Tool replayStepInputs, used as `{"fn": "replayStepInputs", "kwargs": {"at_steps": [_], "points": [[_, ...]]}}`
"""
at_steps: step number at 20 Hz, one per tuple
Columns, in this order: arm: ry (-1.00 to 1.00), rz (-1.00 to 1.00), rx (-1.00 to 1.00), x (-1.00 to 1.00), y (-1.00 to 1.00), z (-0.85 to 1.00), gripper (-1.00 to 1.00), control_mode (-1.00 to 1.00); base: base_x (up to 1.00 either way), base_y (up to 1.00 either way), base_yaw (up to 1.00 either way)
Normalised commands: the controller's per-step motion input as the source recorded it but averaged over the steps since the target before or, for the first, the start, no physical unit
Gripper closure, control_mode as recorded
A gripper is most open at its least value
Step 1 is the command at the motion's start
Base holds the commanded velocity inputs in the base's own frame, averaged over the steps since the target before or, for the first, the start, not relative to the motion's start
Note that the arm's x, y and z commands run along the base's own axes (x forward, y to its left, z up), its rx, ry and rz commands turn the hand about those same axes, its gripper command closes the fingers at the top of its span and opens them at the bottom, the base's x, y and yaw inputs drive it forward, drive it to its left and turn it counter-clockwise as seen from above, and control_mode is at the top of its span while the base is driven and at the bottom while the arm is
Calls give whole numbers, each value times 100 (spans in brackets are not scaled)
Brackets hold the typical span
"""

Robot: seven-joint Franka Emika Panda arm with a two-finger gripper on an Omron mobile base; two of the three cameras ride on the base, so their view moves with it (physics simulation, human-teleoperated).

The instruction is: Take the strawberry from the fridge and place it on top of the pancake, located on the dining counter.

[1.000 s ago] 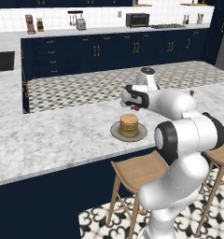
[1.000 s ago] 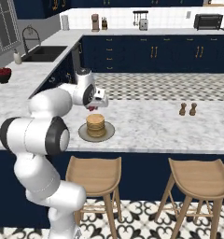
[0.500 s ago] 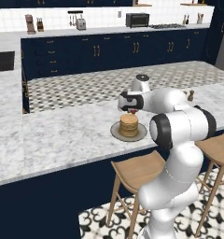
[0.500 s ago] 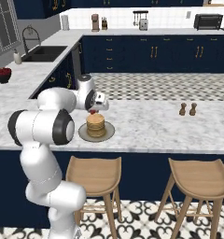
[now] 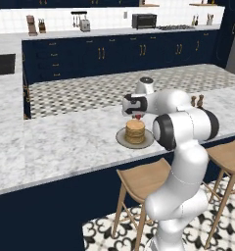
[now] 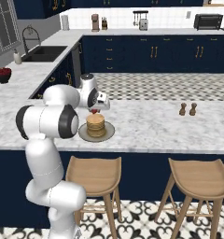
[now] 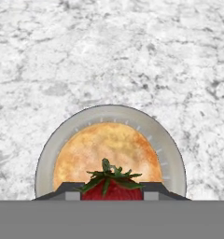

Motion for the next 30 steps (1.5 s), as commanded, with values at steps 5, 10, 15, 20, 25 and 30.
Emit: {"fn": "replayStepInputs", "kwargs": {"at_steps": [5,10,15,20,25,30], "points": [[6,0,0,0,0,-15,100,-100,0,0,0],[5,0,0,-7,1,-12,100,-100,0,0,0],[4,0,0,-9,5,-8,100,-100,0,0,0],[3,0,0,-3,5,-10,100,-100,0,0,0],[0,0,0,0,0,-12,100,-100,0,0,0],[0,0,0,0,0,-7,100,-100,0,0,0]]}}
